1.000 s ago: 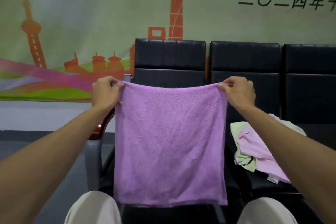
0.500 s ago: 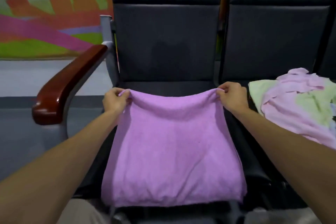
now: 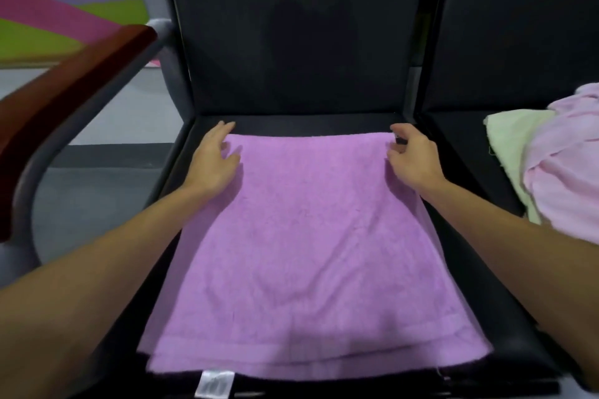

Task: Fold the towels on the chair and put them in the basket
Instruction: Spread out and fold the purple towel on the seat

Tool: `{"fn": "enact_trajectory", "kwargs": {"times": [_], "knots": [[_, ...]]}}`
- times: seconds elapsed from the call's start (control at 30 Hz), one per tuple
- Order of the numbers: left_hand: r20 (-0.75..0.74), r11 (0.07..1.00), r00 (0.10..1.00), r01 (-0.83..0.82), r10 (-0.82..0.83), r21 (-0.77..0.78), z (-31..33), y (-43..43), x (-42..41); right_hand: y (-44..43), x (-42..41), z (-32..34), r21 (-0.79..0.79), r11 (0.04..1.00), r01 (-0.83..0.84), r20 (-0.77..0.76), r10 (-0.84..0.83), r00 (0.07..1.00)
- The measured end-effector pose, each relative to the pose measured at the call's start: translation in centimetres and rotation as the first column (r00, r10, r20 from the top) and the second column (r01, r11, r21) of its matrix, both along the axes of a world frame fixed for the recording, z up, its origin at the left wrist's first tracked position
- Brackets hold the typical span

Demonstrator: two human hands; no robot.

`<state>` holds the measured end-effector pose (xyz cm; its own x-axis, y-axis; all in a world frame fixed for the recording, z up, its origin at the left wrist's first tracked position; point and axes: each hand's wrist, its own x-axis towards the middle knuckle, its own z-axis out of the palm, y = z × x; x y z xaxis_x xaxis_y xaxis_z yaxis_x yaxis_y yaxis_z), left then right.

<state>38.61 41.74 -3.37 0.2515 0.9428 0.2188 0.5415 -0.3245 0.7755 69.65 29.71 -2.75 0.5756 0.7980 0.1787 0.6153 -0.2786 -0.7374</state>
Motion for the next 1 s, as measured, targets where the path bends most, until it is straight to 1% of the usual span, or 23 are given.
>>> {"fn": "enact_trajectory", "kwargs": {"times": [0.13, 0.2, 0.27, 0.33, 0.4, 0.5, 0.57, 0.63, 0.7, 0.73, 0.8, 0.87, 0.97, 1.0], "knots": [[-0.101, 0.992, 0.990, 0.104, -0.097, 0.066, 1.1, -3.9, -1.2, -3.2, -1.5, 0.5, -0.065, 0.981, -0.185, 0.135, 0.193, 0.972], [-0.197, 0.972, 0.963, 0.208, -0.183, 0.111, 1.6, -6.4, -2.1, -5.5, -2.3, 0.9, -0.124, 0.942, -0.312, 0.214, 0.332, 0.919], [-0.290, 0.944, 0.920, 0.308, -0.264, 0.120, 1.9, -8.7, -3.3, -8.0, -3.1, 1.4, -0.197, 0.889, -0.412, 0.261, 0.453, 0.853], [-0.362, 0.910, 0.863, 0.407, -0.352, 0.084, 2.4, -11.0, -4.6, -10.5, -4.0, 2.1, -0.282, 0.836, -0.471, 0.298, 0.543, 0.785], [-0.412, 0.890, 0.818, 0.455, -0.401, 0.037, 2.9, -13.2, -5.5, -12.8, -4.7, 2.9, -0.342, 0.799, -0.494, 0.341, 0.596, 0.727], [-0.451, 0.882, 0.784, 0.472, -0.426, -0.012, 3.5, -16.1, -7.2, -16.1, -5.8, 4.3, -0.435, 0.744, -0.507, 0.318, 0.654, 0.687], [-0.505, 0.861, 0.728, 0.504, -0.463, -0.062, 3.6, -17.5, -8.9, -17.9, -6.4, 5.2, -0.504, 0.690, -0.520, 0.268, 0.697, 0.665], [-0.526, 0.826, 0.661, 0.541, -0.534, -0.159, 3.8, -18.2, -10.6, -19.1, -6.8, 5.4, -0.574, 0.627, -0.526, 0.215, 0.736, 0.642], [-0.554, 0.812, 0.616, 0.540, -0.560, -0.221, 3.6, -18.4, -11.8, -19.9, -7.1, 4.9, -0.643, 0.574, -0.507, 0.208, 0.768, 0.605], [-0.568, 0.813, 0.606, 0.536, -0.557, -0.225, 3.3, -18.4, -12.0, -20.1, -7.0, 4.4, -0.654, 0.566, -0.502, 0.217, 0.776, 0.592], [-0.562, 0.813, 0.617, 0.547, -0.551, -0.197, 2.7, -18.2, -12.1, -20.4, -6.7, 3.7, -0.650, 0.567, -0.506, 0.233, 0.782, 0.578], [-0.536, 0.818, 0.647, 0.552, -0.543, -0.162, 2.4, -17.9, -11.7, -20.4, -6.3, 3.2, -0.644, 0.560, -0.522, 0.235, 0.794, 0.561], [-0.457, 0.854, 0.735, 0.503, -0.502, -0.129, 2.6, -17.4, -11.2, -20.0, -5.8, 3.1, -0.623, 0.534, -0.571, 0.178, 0.808, 0.561], [-0.444, 0.868, 0.757, 0.483, -0.480, -0.114, 2.6, -17.3, -11.0, -19.9, -5.5, 3.0, -0.600, 0.542, -0.589, 0.174, 0.807, 0.565]]}}
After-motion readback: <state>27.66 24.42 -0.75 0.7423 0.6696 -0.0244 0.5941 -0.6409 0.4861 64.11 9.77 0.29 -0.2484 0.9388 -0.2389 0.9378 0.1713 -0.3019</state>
